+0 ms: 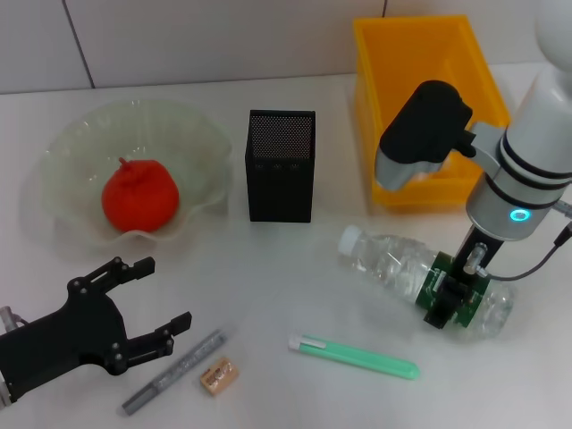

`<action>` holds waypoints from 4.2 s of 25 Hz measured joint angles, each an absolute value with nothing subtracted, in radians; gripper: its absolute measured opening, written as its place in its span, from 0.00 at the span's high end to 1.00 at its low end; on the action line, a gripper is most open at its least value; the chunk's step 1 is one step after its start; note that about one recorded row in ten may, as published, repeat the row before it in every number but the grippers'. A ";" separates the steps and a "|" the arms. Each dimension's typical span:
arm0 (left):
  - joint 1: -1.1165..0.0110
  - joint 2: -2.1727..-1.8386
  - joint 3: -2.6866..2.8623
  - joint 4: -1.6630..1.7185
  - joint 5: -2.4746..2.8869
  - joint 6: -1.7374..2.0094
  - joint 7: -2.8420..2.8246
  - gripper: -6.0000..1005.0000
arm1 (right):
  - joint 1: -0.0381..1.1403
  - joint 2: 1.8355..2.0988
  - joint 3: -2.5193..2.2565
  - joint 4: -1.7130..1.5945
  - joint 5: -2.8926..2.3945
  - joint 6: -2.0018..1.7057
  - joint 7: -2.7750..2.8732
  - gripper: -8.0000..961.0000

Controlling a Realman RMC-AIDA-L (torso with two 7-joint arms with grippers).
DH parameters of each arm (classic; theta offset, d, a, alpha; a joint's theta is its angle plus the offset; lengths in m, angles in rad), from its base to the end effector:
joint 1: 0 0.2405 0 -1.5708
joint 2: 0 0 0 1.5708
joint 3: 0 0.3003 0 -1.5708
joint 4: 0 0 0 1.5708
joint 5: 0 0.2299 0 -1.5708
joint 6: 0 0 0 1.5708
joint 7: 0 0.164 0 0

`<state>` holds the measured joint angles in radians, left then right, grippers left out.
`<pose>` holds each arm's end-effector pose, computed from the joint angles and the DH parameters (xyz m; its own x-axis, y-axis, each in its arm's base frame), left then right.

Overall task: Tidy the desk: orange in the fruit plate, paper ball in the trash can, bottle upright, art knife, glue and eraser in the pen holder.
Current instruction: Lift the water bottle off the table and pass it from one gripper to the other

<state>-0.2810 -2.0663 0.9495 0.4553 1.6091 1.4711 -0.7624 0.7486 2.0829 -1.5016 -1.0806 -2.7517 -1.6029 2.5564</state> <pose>-0.3603 0.2897 -0.0728 0.8420 0.0713 0.5348 0.3125 -0.8724 -0.3758 0.2366 0.3983 -0.0706 0.6029 -0.6088 0.5157 -0.4475 -0.7931 -0.4131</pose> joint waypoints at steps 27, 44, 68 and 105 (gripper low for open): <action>-0.281 -2.066 0.949 0.454 1.609 1.472 -0.762 0.17 | 0.620 2.082 -1.446 -1.259 -2.590 -1.585 2.475 0.20; -0.271 -2.069 0.914 0.454 1.591 1.485 -0.761 0.17 | 0.438 2.081 -1.247 -1.348 -2.316 -1.594 2.216 0.20; -0.360 -2.072 0.912 0.228 1.280 1.803 -0.872 0.17 | 0.304 2.082 -0.977 -0.837 -1.710 -1.602 1.248 0.19; -0.437 -2.077 1.001 0.215 1.284 1.843 -0.935 0.18 | 0.566 2.087 -1.016 -0.433 -1.660 -1.614 1.029 0.18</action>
<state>-0.4375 -2.0772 1.0012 0.2153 1.2840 1.8432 -0.9348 0.5657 2.0873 -1.0157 -0.4331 -1.6598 -1.6143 1.0292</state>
